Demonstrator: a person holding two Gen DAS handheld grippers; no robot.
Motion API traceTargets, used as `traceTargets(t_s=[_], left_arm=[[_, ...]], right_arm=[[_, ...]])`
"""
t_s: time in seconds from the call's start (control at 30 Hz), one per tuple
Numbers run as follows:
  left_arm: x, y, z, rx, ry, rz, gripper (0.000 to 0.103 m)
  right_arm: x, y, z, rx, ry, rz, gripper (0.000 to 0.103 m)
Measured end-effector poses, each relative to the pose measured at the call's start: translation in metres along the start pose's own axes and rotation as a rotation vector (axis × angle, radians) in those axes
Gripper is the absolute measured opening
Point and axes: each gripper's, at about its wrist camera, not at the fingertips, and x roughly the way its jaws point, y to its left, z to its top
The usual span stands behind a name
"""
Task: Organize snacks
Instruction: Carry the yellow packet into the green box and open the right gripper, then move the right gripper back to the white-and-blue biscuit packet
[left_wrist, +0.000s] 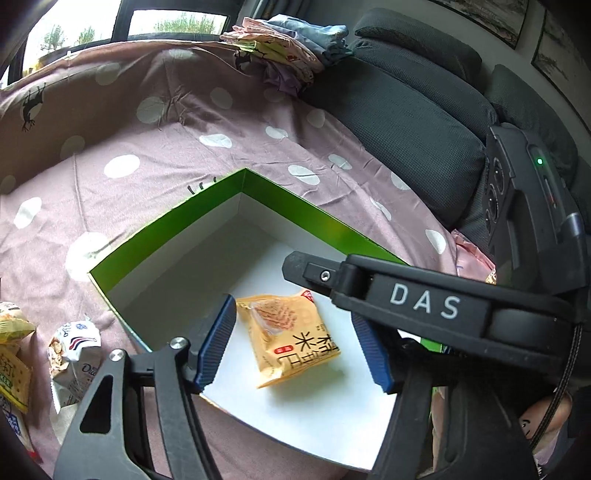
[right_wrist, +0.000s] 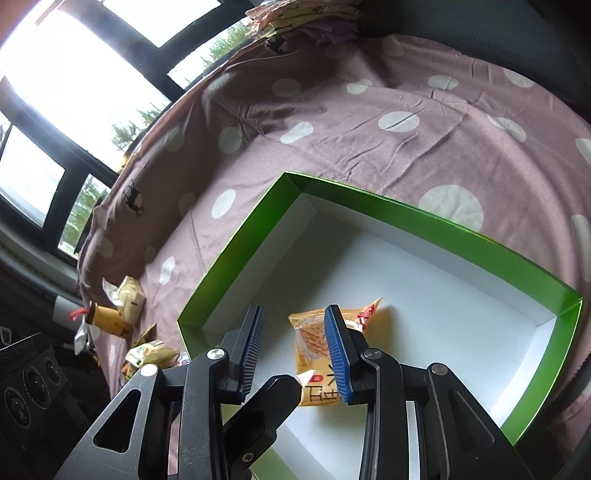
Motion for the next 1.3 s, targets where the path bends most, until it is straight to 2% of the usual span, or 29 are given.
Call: traceTargets(t_s=[0.07, 0.13, 0.23, 0.3, 0.4, 0.53, 0.63, 0.77, 0.93, 1.0, 1.13, 1.23, 1.3], left_arm=[[-0.013, 0.006, -0.001, -0.018, -0.014, 0.012, 0.076], [-0.027, 0.016, -0.003, -0.048, -0.03, 0.032, 0.078], [-0.054, 0.04, -0.009, -0.128, -0.063, 0.121, 0.092], [-0.074, 0.059, -0.019, -0.185, -0.085, 0.198, 0.093], [-0.102, 0.094, -0.038, -0.279, -0.103, 0.308, 0.093], [-0.139, 0.145, -0.068, -0.397, -0.106, 0.425, 0.093], [-0.159, 0.182, -0.092, -0.504, -0.105, 0.464, 0.093], [-0.177, 0.218, -0.121, -0.614, -0.104, 0.568, 0.093], [-0.175, 0.248, -0.14, -0.685, -0.097, 0.495, 0.092], [-0.169, 0.25, -0.141, -0.678, -0.076, 0.497, 0.092], [-0.158, 0.251, -0.143, -0.622, -0.029, 0.531, 0.09], [-0.155, 0.256, -0.146, -0.638, -0.019, 0.491, 0.079], [-0.154, 0.258, -0.147, -0.644, -0.023, 0.484, 0.078]], right_arm=[[-0.002, 0.004, 0.0, -0.007, -0.007, -0.001, 0.042], [-0.004, 0.009, -0.001, -0.011, -0.016, 0.023, 0.06], [-0.01, 0.025, -0.004, -0.046, -0.036, 0.061, 0.068], [-0.012, 0.04, -0.007, -0.08, -0.044, 0.094, 0.072], [-0.009, 0.068, -0.015, -0.142, -0.008, 0.185, 0.073], [0.009, 0.108, -0.03, -0.211, 0.094, 0.307, 0.073], [0.028, 0.14, -0.047, -0.27, 0.167, 0.321, 0.073], [0.057, 0.174, -0.074, -0.304, 0.266, 0.326, 0.073], [0.1, 0.202, -0.112, -0.289, 0.385, 0.343, 0.073], [0.116, 0.208, -0.125, -0.288, 0.431, 0.331, 0.073], [0.133, 0.219, -0.146, -0.332, 0.441, 0.266, 0.073], [0.144, 0.222, -0.156, -0.341, 0.471, 0.248, 0.065], [0.151, 0.222, -0.16, -0.33, 0.493, 0.251, 0.064]])
